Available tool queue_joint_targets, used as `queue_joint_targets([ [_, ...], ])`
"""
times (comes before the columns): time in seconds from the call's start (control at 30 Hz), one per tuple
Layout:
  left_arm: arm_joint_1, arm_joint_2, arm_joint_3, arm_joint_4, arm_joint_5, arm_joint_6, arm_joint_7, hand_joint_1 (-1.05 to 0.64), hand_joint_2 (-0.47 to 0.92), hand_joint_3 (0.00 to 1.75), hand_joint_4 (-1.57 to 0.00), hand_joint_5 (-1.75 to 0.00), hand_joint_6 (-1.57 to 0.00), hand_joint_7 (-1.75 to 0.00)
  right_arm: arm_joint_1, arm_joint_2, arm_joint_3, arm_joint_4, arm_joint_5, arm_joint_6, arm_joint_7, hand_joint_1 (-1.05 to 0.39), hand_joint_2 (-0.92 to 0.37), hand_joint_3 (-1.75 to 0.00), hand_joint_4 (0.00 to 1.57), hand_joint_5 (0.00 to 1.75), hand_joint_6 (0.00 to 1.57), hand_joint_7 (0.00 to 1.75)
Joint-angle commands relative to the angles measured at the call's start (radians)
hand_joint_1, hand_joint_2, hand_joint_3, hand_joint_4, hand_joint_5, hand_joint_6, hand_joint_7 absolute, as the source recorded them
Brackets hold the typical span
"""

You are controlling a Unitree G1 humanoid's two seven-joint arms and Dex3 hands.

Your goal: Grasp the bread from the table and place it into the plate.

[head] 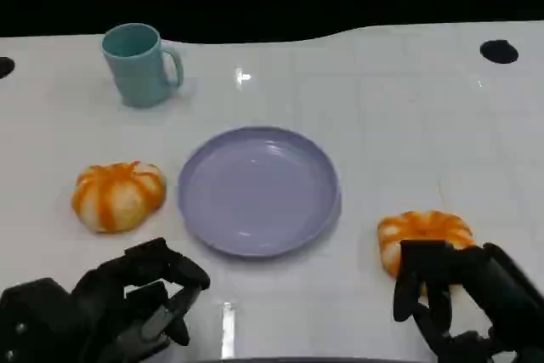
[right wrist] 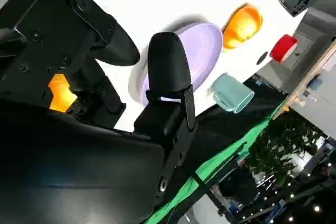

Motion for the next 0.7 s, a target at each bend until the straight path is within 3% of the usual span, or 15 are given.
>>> queue_joint_targets([
  [0.03,-0.005,0.014,0.007,0.004,0.001,-0.009,-0.005,-0.44,0.92,0.44,-0.65,-1.75,-0.68,-1.24,-0.001,-0.01,-0.002,-0.009,0.004,-0.001,-0.001,-0.01,-0.19,-1.58,1.02,1.75,0.88,1.49],
  [0.7,-0.004,0.012,0.01,0.007,-0.007,-0.007,-0.006,-0.43,0.92,0.45,-0.65,-1.75,-0.68,-1.23,-0.002,-0.01,-0.003,-0.003,0.0,-0.001,-0.005,0.01,-0.19,-1.56,1.0,1.75,0.87,1.46],
])
